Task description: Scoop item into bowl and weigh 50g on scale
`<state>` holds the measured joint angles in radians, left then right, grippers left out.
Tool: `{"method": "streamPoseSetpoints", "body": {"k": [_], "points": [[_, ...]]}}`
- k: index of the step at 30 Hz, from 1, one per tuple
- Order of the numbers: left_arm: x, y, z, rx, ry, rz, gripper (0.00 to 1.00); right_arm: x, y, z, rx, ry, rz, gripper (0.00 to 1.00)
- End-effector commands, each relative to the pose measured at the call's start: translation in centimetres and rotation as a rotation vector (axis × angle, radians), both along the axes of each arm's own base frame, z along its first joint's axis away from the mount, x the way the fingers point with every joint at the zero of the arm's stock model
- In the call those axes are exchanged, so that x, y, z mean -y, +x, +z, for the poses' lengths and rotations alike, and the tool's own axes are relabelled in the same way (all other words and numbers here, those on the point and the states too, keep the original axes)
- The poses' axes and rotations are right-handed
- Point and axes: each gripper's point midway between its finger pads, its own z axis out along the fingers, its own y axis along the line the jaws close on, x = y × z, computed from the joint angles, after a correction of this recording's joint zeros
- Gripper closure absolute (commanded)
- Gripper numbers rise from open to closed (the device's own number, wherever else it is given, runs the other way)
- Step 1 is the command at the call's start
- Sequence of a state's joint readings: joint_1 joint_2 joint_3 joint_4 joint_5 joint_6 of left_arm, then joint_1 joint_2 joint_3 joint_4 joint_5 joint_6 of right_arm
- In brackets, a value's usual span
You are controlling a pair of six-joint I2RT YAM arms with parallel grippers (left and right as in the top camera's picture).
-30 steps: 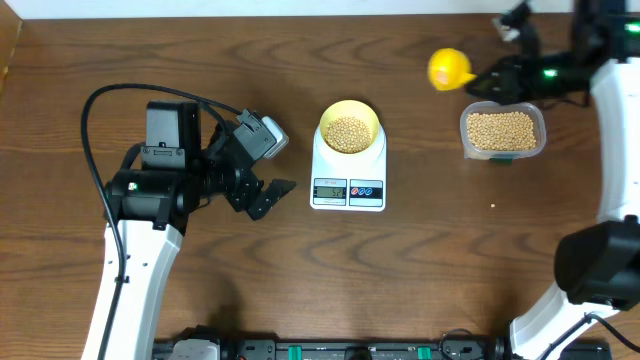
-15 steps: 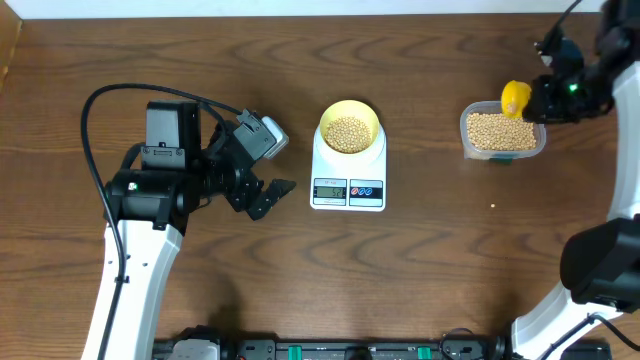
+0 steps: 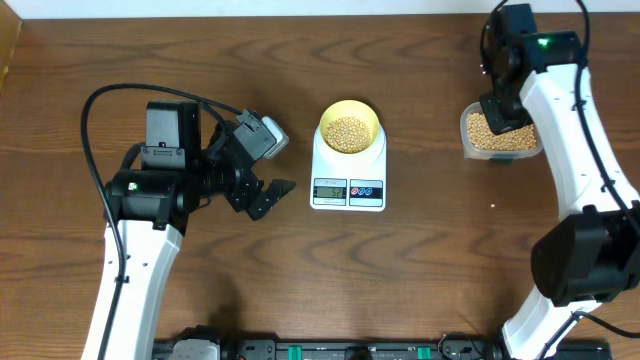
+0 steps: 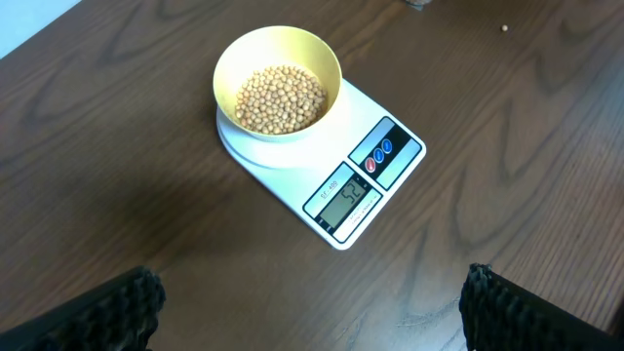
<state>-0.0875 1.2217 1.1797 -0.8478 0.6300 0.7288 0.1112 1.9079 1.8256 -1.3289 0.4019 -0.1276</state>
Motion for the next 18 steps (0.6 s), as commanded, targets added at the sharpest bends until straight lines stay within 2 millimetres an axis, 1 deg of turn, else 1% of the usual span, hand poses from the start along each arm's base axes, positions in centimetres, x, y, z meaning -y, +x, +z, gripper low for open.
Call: {"method": "streamPoseSetpoints", "body": {"k": [1, 2, 4, 5, 7, 9, 11, 14, 18], "points": [[0.0, 0.2, 0.6, 0.007, -0.014, 0.008, 0.01, 1.0, 0.1, 0.8, 0.027, -0.085, -0.028, 0.99], [0.0, 0.2, 0.6, 0.007, -0.014, 0.008, 0.01, 0.4, 0.1, 0.5, 0.024, -0.050, -0.022, 0.99], [0.0, 0.2, 0.6, 0.007, -0.014, 0.007, 0.01, -1.6, 0.3, -0.2, 0.018, 0.076, -0.001, 0.99], [0.0, 0.2, 0.6, 0.007, -0.014, 0.008, 0.01, -3.0, 0.5, -0.5, 0.021, 0.155, 0.014, 0.99], [0.0, 0.2, 0.6, 0.007, -0.014, 0.007, 0.01, -6.0, 1.0, -0.4, 0.035, 0.324, 0.048, 0.99], [0.0, 0.2, 0.6, 0.007, -0.014, 0.007, 0.01, -9.1, 1.9, 0.8, 0.073, 0.498, 0.083, 0.99], [0.0, 0.2, 0.6, 0.007, -0.014, 0.008, 0.01, -11.0, 2.7, 2.5, 0.115, 0.606, 0.119, 0.99], [0.0, 0.2, 0.6, 0.007, -0.013, 0.007, 0.01, -13.3, 3.7, 5.3, 0.178, 0.714, 0.183, 0.99], [0.0, 0.2, 0.6, 0.007, -0.014, 0.007, 0.01, -16.1, 4.3, 7.2, 0.223, 0.813, 0.263, 0.99]]}}
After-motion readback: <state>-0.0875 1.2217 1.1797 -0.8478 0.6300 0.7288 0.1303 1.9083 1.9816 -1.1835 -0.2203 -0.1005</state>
